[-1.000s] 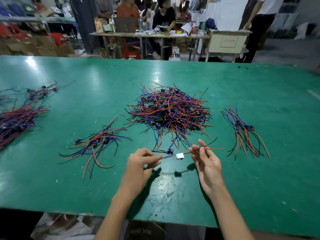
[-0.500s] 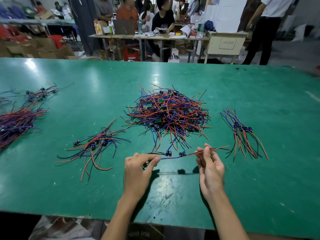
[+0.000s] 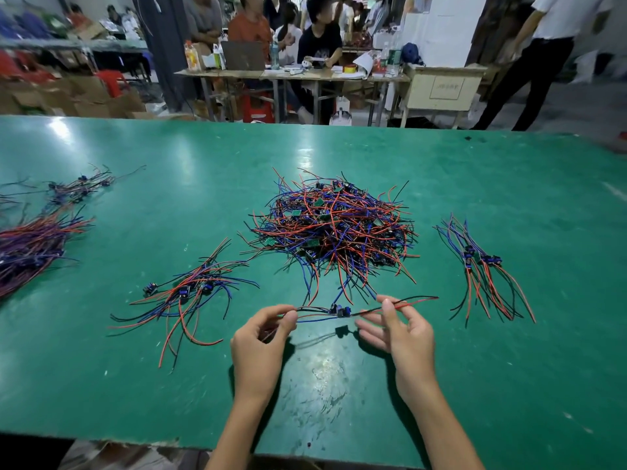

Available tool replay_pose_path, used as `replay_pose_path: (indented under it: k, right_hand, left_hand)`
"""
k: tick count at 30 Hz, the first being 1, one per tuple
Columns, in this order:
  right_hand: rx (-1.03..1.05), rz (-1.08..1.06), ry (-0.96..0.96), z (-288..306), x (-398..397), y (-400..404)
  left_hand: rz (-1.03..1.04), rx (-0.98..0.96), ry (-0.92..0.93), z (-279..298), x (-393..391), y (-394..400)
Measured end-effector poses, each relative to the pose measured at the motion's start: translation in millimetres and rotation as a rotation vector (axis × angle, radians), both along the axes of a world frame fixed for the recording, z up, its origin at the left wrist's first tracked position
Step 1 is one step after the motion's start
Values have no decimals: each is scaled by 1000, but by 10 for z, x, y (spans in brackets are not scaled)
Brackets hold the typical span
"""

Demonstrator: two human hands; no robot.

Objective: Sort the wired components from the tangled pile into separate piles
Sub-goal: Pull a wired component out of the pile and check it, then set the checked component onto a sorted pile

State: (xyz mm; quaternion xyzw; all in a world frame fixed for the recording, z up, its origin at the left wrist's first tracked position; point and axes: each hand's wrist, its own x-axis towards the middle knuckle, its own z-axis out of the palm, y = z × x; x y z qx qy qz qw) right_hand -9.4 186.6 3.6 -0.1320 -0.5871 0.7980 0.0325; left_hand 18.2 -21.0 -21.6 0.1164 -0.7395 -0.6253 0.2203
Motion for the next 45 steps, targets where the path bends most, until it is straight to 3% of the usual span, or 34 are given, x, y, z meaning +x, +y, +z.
replay_pose_path:
  k: [4,8,11,13,15,16,18,19,20,21,23,25,27,32,36,40,45]
  right_hand:
    - [-246,-52,-24,357,-433,341]
    - [-352,-287,81,903,-993,791]
    - [-565,-431,117,1194,-1314,1174]
    - [-697,-534,117,1258,-1415,1370]
    - [-741,-552,-4,1113,-1360,1500]
    - [-751,-500,-178,994,-1251,1579]
    - [-1046,46,-328,733,-1060,1547]
    - [-1012,49,-374,650,-1036,1506]
    - [-796,-216,-431,548,-1012,1476]
    - [-715,-474,-400,566,-1035,1383]
    - [-965,-594,-138,549,-1054,1238]
    - [-827,-541,-88,548,-935,1005]
    - [-556,-470,-121,470,-778,731]
    - [586,102,107,177,-362,23]
    - [1181,277,272,-81,-234,-237]
    - [1187,229,321,-155,-215,-214]
    - [1002,219,467,-147,-85,-163]
  left_hand:
    - [59,-6,-40,-5,-35,8]
    - [83,-36,-39,-13,-43,8]
    - [91,-53,-50,-1,-47,22]
    - [96,-63,-60,1,-49,25]
    - [90,-73,-68,-2,-47,18]
    - [86,-77,-72,-4,-46,13]
    - [79,-83,-80,2,-51,11]
    - [79,-92,-88,6,-54,13]
    - [80,-106,-96,4,-59,17]
    - [80,-120,-102,-2,-62,21]
    - [79,-147,-110,-7,-60,28]
    - [87,-168,-113,9,-53,35]
    - [112,-191,-105,48,-50,60]
    - [102,-391,-81,68,-67,84]
    - [48,-471,-121,28,-67,74]
    - [12,-467,-117,66,-56,95]
    - [-12,-500,-88,91,-25,100]
